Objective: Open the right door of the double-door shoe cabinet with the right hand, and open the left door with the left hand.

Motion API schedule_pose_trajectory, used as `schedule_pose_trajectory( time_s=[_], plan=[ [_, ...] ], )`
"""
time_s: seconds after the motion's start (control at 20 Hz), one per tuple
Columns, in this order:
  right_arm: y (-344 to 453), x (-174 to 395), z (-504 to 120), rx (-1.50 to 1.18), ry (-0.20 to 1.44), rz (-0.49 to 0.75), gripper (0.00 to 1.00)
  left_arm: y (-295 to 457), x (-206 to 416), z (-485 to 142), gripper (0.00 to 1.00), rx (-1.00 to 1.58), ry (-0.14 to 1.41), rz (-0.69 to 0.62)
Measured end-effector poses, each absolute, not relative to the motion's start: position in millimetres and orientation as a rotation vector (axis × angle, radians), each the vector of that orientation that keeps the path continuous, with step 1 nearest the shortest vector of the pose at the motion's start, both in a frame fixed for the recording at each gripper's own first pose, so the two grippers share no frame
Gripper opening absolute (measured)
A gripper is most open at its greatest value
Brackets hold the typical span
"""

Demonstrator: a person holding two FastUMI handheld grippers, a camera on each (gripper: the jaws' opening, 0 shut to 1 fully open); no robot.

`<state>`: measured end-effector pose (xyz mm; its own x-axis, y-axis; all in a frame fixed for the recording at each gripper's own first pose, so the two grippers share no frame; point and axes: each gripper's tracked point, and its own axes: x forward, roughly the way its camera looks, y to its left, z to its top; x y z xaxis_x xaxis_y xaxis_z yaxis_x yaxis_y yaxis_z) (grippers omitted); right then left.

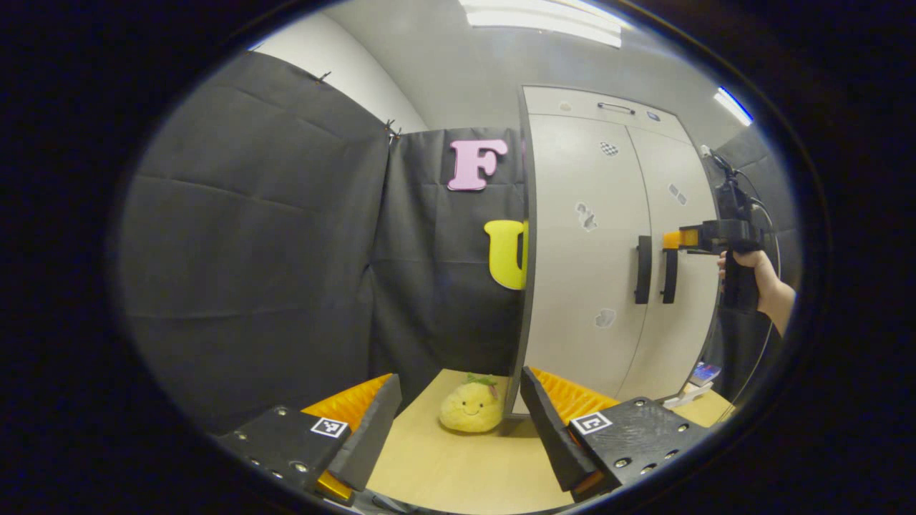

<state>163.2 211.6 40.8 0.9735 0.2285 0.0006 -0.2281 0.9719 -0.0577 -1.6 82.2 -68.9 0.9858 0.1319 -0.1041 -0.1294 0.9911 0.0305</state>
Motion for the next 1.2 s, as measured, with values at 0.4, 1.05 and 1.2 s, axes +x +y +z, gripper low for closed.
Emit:
schedule_pose_trajectory(
  time_s=[0.4, 1.05, 1.2],
  plan=[
    [220.3, 184.6, 15.9, -0.113, 0.068, 0.197, 0.59, 88.1, 12.0, -70.3, 0.99, 0.059, 0.091, 0.124],
    [211.9, 185.3, 14.8, -0.055, 0.078, 0.254, 0.02, 45.2, -3.9, -86.6, 0.96, 0.004, 0.15, 0.03],
    [210.8, 177.7, 13.3, -0.052, 0.078, 0.267, 0.02, 26.1, -10.1, -87.8, 0.96, 0.013, 0.161, 0.0]
  ],
)
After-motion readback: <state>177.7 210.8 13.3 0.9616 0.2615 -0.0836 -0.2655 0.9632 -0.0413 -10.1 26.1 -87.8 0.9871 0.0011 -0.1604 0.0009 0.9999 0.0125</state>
